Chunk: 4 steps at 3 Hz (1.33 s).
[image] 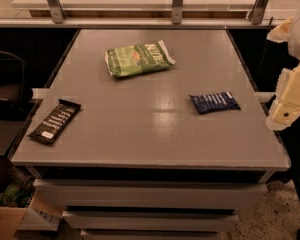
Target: Move rxbar blueberry near green jalapeno chip bag
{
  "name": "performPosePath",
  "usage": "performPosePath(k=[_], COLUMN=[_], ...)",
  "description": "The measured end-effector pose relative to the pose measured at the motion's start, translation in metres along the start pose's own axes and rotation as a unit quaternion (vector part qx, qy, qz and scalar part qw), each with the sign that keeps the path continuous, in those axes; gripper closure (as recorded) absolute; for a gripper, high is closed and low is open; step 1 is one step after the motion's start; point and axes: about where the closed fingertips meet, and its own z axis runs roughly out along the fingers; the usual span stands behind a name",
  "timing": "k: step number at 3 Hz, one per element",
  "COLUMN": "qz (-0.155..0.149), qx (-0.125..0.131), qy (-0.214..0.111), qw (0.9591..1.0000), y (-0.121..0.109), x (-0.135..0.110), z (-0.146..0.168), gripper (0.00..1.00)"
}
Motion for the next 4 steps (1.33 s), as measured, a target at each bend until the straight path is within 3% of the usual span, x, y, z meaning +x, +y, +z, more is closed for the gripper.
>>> performPosePath(k=[1,2,3,4], qz=[0.000,-0.035,-0.101,-0.158], qx=[0.000,-0.012,-0.045,-0.066], qy=[0.000,-0.001,-0.015,-0.029], qw=[1.0000,0.9993,0.9938,0.9848], y=[0.000,0.002,0.004,-0.002], x=[0.000,-0.001,-0.013,-0.023], z=[0.000,0.002,0.024,0.053], gripper=[0.00,0.00,0.00,0.00])
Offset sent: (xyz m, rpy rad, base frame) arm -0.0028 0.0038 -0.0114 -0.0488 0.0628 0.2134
